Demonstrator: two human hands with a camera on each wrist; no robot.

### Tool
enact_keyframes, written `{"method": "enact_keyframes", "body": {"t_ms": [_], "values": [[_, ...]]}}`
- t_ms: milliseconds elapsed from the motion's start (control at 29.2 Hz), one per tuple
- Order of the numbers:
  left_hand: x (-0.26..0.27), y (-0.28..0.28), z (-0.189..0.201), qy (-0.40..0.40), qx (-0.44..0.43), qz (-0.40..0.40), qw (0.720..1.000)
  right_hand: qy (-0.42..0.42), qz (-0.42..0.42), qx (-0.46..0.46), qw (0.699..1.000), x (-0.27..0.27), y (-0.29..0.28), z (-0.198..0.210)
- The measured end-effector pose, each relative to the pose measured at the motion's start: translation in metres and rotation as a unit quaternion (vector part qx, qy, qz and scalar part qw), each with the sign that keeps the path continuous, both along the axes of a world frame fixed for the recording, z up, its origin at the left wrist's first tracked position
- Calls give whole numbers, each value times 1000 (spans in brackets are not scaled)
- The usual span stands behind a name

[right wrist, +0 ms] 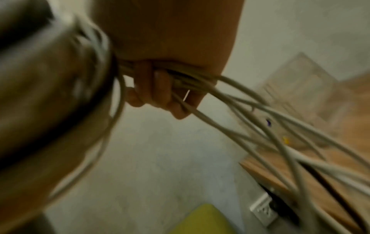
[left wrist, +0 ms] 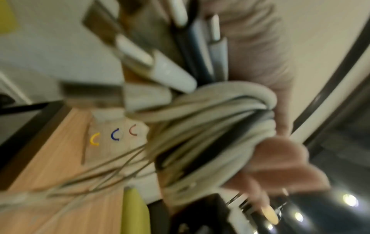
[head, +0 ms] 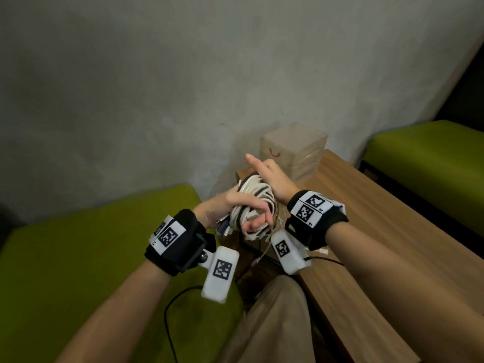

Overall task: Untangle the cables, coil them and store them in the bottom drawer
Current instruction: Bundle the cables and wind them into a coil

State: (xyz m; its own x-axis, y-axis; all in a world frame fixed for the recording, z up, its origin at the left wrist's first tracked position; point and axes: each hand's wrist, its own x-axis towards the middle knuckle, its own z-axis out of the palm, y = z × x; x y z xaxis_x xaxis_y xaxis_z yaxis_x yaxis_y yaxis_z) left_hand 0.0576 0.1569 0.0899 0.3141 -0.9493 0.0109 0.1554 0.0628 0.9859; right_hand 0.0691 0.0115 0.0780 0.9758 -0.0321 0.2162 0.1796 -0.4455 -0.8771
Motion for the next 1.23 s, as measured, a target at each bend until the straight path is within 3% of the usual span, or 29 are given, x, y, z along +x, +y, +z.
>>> {"method": "enact_keyframes", "body": {"t_ms": [137, 239, 445, 547, 616, 684, 787, 821, 855, 958, 1026, 1095, 1197, 1232], "values": [[9, -7, 8, 75, -145, 192, 968, 3, -12, -13, 1000, -3, -3, -23], [20, -13, 13, 83, -180, 308, 931, -16, -8, -82, 997, -15, 6, -24], [25, -16, 7, -79, -144, 458, 874, -17, 23, -170, 985, -22, 19, -27], [27, -16, 0, -184, -88, 457, 866, -21, 28, -211, 977, -21, 22, -23], [34, -15, -9, -346, 5, 461, 817, -16, 26, -239, 971, -19, 23, -18], [42, -7, -15, -465, 87, 488, 733, -8, 39, -276, 960, -19, 23, -15], [42, 0, -21, -581, 236, 467, 624, -9, 52, -366, 929, -19, 21, -12], [40, 0, -20, -601, 274, 454, 598, -19, 51, -402, 914, -20, 20, -9], [39, 0, -19, -600, 288, 450, 595, -33, 48, -439, 897, -20, 17, -7], [38, 10, -20, -538, 290, 437, 660, -102, 52, -553, 825, -23, 5, 1], [37, 15, -23, -474, 270, 397, 738, -149, 75, -593, 788, -23, -2, 0], [28, 18, -20, -408, 259, 347, 804, -189, 100, -580, 786, -24, -6, -3], [21, 21, -15, -282, 208, 220, 911, -238, 133, -510, 816, -26, -10, -6], [20, 22, -16, -236, 204, 171, 935, -253, 138, -487, 824, -26, -11, -7]]}}
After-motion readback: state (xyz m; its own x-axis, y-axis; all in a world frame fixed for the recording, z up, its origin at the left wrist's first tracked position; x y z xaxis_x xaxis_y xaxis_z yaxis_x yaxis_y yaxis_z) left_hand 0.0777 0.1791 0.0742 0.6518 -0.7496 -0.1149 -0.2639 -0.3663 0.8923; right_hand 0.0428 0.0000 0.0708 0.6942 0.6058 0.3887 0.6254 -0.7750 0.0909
